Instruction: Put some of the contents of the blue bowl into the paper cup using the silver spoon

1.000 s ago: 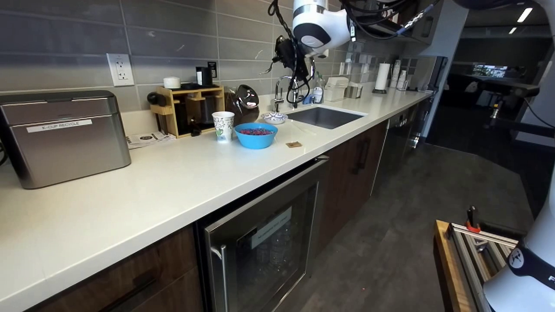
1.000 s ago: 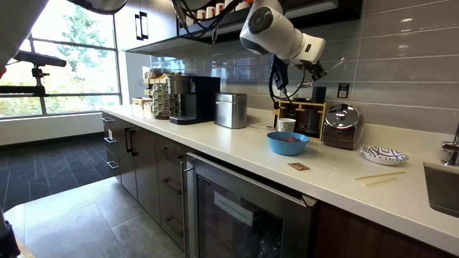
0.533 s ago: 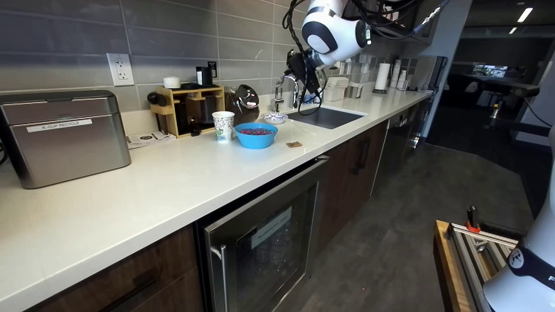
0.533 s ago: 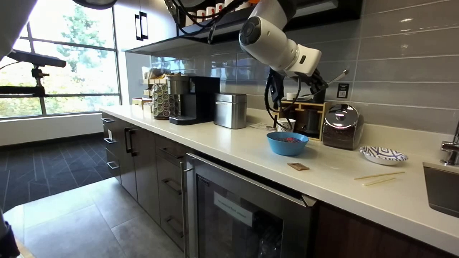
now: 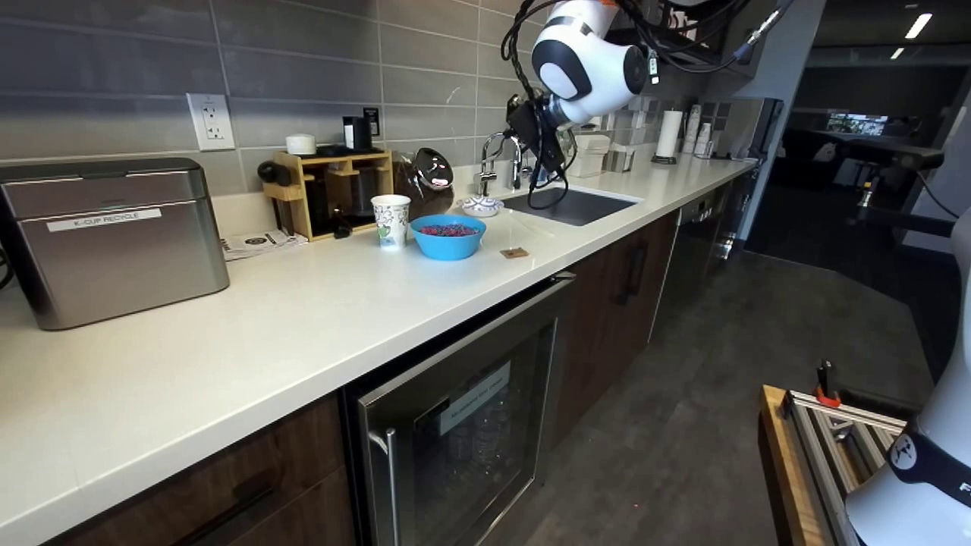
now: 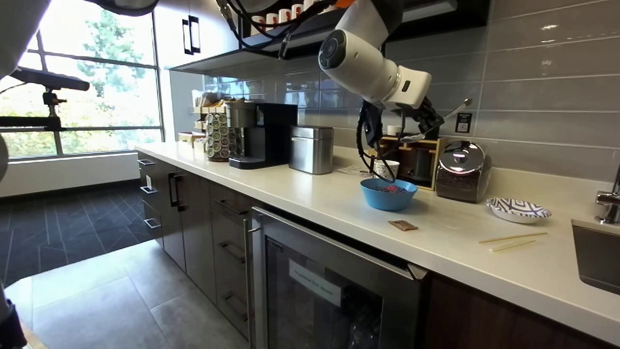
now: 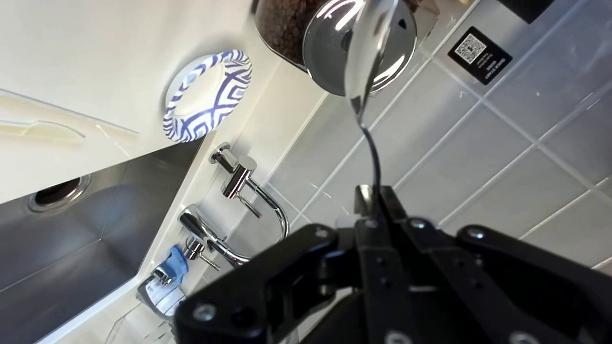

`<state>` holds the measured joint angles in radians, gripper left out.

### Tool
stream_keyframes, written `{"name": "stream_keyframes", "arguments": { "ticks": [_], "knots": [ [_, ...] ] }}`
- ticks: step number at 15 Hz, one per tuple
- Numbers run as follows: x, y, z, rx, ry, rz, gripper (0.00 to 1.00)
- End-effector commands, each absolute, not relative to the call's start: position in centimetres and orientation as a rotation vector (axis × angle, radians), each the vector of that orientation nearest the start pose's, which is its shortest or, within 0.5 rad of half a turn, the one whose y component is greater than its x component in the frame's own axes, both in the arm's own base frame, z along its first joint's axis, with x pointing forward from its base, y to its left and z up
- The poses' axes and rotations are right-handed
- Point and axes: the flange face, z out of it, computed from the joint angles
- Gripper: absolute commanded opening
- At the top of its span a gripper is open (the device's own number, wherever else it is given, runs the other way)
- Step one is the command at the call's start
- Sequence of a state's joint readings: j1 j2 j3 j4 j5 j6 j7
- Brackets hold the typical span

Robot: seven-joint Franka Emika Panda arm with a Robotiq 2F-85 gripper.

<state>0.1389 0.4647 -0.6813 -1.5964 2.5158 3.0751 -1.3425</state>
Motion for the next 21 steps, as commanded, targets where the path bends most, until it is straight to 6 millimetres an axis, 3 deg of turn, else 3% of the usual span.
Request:
{"name": "stream_keyframes", "arguments": {
  "ticks": [1,6,12,18,21],
  "knots": [
    [57.5,-33.4,43.3,-1.828,1.598,-1.731,0.00],
    [58.5,-32.6,41.9,-1.805,1.648,-1.737,0.00],
    [60.6,-29.3,40.7,-1.814,1.664,-1.832,0.00],
    [61.3,-24.9,35.5,-1.918,1.684,-1.889,0.00],
    [61.2,-24.1,32.8,-1.951,1.702,-1.917,0.00]
  ]
}}
